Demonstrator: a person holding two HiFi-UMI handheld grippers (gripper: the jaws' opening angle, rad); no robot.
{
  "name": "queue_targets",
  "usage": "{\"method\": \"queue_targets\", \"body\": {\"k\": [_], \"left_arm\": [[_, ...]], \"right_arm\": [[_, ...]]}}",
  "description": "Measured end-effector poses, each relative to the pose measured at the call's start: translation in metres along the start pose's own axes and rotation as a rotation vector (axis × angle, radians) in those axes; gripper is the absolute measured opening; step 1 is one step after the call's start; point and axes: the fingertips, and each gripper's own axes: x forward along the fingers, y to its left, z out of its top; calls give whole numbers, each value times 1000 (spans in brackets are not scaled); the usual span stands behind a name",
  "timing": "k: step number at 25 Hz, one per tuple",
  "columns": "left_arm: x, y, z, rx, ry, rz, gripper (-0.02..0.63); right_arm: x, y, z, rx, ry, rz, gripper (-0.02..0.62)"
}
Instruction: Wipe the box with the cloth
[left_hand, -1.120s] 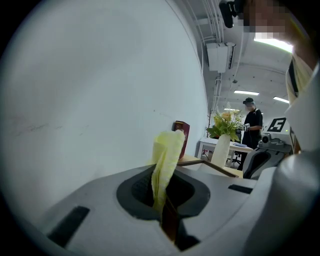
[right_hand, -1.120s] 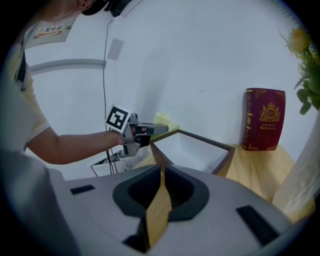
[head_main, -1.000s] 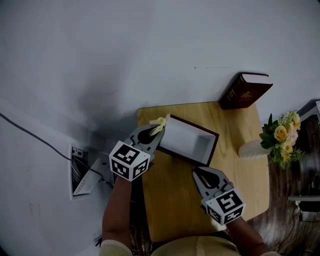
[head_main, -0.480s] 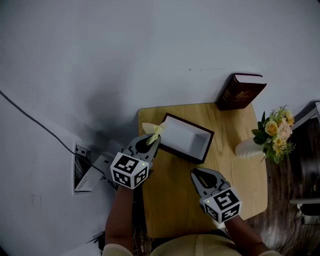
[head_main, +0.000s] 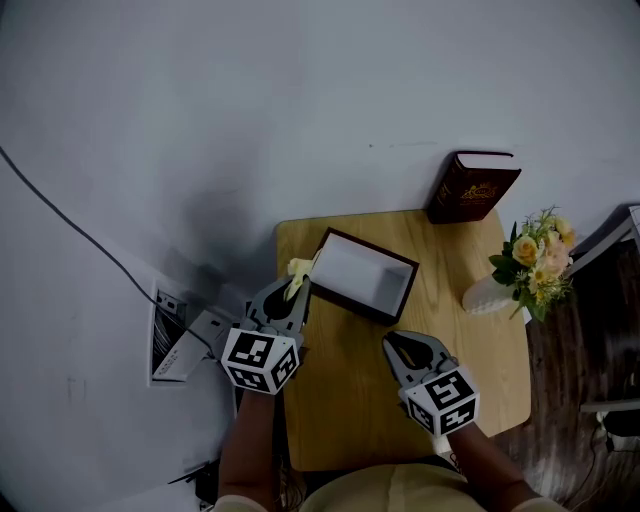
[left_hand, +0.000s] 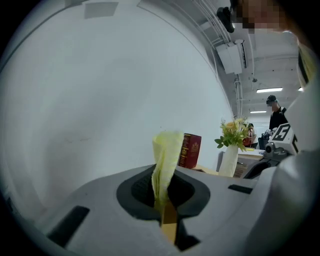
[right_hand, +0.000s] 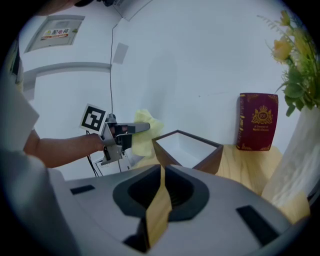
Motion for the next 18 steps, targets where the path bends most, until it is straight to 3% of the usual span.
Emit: {"method": "queue_targets", "body": {"k": [6,12,18], "left_arm": [[-12,-31,9,21,-36,16,28],[-29,-51,12,60,-61,96,28],[-42,-72,15,22,-83,110,28]], "right_arm": [[-6,-11,8,-16,-21,-11,34],[-11,-19,11,-30,-29,-12,34],[-15,-27,14,-27,-43,3,34]]}}
